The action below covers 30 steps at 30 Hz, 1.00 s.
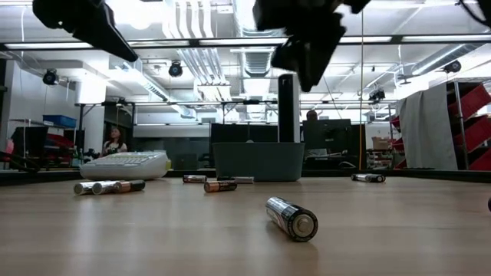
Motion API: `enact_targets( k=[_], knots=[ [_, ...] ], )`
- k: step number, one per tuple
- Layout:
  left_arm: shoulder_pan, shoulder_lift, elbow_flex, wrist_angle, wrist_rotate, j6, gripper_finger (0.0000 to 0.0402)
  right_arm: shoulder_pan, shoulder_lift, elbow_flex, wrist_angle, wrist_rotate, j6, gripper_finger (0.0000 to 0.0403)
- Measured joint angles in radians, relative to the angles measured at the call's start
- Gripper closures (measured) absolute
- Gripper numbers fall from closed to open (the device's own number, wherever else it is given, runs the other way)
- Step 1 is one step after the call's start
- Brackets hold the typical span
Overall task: Sort batteries
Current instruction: Put the brown battery into the green bin
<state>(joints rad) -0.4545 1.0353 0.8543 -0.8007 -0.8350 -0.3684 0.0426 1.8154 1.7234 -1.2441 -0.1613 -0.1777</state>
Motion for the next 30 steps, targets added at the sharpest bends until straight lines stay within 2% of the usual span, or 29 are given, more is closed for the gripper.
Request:
enact_targets(
  k=[5, 8, 13, 17, 19, 25, 30],
  knots=[
    [0.003, 0.066, 0.000, 0.070, 0.050, -0.084, 0.0288, 0.002, -0.196, -0.222, 0.160, 0.024, 0.070, 0.0305],
    [0.007, 0.106, 0.017, 0.101, 0.101, -0.119, 0.0288, 0.002, -0.300, -0.326, 0.232, 0.075, 0.105, 0.0303],
    [0.008, 0.187, 0.090, 0.109, 0.105, -0.146, 0.0288, 0.002, -0.436, -0.446, 0.270, 0.189, 0.183, 0.0305],
    [0.010, 0.264, 0.149, 0.109, 0.109, -0.128, 0.0288, 0.001, -0.508, -0.499, 0.271, 0.317, 0.293, 0.0310],
    [0.014, 0.303, 0.175, 0.108, 0.125, -0.102, 0.0288, 0.001, -0.535, -0.521, 0.270, 0.340, 0.310, 0.0312],
    [0.025, 0.404, 0.219, 0.124, 0.154, -0.060, 0.0288, -0.002, -0.587, -0.581, 0.299, 0.349, 0.315, 0.0312],
    [0.026, 0.478, 0.214, 0.207, 0.139, -0.057, 0.0288, -0.002, -0.597, -0.617, 0.347, 0.349, 0.307, 0.0296]
  ],
)
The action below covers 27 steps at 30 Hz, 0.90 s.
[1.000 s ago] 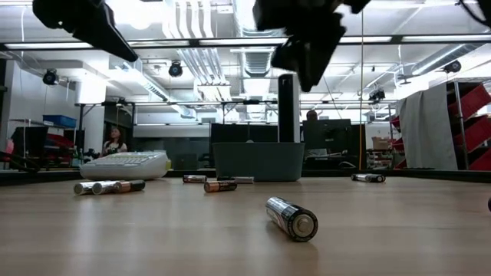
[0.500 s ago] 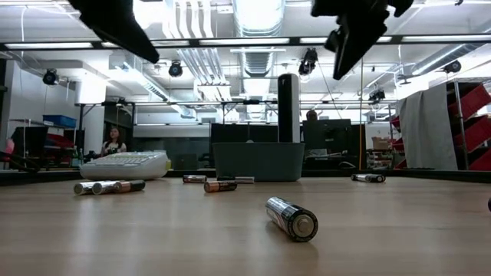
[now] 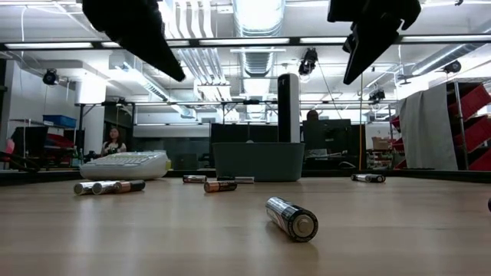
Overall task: Sort batteries
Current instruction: Put the brown battery into the green bin
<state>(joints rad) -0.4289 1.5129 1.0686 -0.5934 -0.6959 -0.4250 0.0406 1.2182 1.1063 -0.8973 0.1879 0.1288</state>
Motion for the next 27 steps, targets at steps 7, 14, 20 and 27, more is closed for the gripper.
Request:
enact_targets(
  k=[7, 14, 20, 27],
  knots=[
    [0.042, 0.119, -0.003, 0.108, -0.011, -0.002, 0.0281, 0.000, 0.001, -0.038, 0.059, 0.000, -0.036, 0.0259],
    [0.103, 0.247, -0.010, 0.199, -0.012, 0.008, 0.0240, 0.000, 0.001, -0.040, 0.066, 0.000, -0.045, 0.0222],
    [0.118, 0.283, -0.042, 0.297, 0.043, 0.024, 0.0209, 0.000, 0.001, -0.040, 0.069, 0.000, -0.062, 0.0207],
    [0.158, 0.278, -0.182, 0.565, 0.126, 0.022, 0.0200, 0.000, 0.002, -0.040, 0.076, 0.000, -0.071, 0.0208]
  ],
)
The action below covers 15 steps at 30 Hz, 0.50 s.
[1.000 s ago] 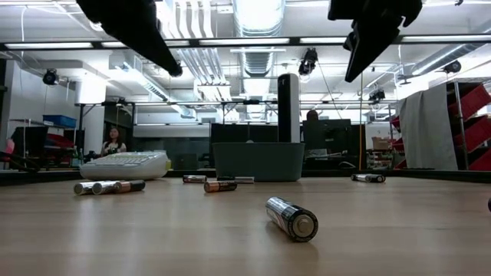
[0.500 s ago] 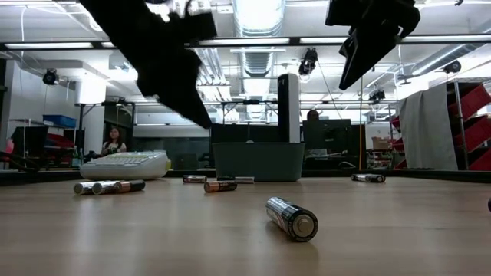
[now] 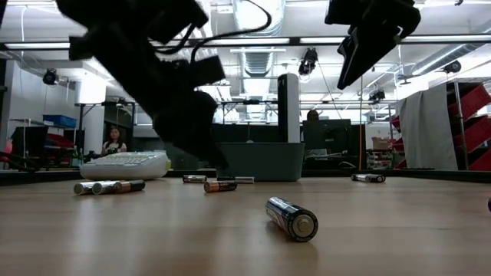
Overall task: Sort batteries
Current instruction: Put the brown battery into the green bin
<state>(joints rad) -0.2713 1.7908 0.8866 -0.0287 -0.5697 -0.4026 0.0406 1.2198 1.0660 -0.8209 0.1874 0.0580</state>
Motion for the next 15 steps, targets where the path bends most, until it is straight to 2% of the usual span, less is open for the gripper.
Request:
enact_targets(
  k=[4, 15],
  knots=[
    [0.006, -0.002, -0.056, 0.117, 0.013, -0.002, 0.0199, 0.000, 0.000, 0.000, 0.018, 0.000, -0.002, 0.0205],
    [0.008, 0.005, -0.166, 0.295, 0.051, 0.001, 0.0204, 0.000, 0.000, 0.000, 0.053, 0.000, -0.006, 0.0206]
  ],
)
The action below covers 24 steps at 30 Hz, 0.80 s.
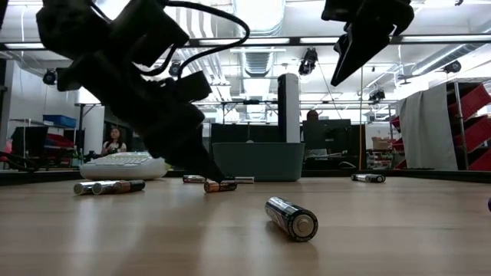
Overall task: Sort batteries
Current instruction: Put the brown battery into the green bin
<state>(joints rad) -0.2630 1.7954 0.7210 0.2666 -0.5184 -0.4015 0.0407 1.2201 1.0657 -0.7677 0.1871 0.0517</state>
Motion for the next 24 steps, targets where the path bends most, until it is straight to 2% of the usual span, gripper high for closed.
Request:
enact_targets(
  k=[6, 10, 17, 24],
  knots=[
    [0.005, 0.009, -0.042, 0.085, 0.028, 0.000, 0.0211, 0.000, 0.000, 0.000, 0.006, 0.000, 0.000, 0.0204],
    [0.009, 0.059, -0.048, 0.154, 0.066, 0.019, 0.0212, 0.000, 0.000, 0.000, 0.021, 0.000, -0.001, 0.0204],
    [0.012, 0.139, -0.027, 0.241, 0.065, 0.026, 0.0213, 0.000, 0.001, -0.001, 0.025, -0.001, -0.001, 0.0204],
    [0.012, 0.159, -0.026, 0.241, 0.076, 0.018, 0.0254, 0.000, 0.001, -0.005, 0.026, -0.001, 0.000, 0.0204]
  ],
)
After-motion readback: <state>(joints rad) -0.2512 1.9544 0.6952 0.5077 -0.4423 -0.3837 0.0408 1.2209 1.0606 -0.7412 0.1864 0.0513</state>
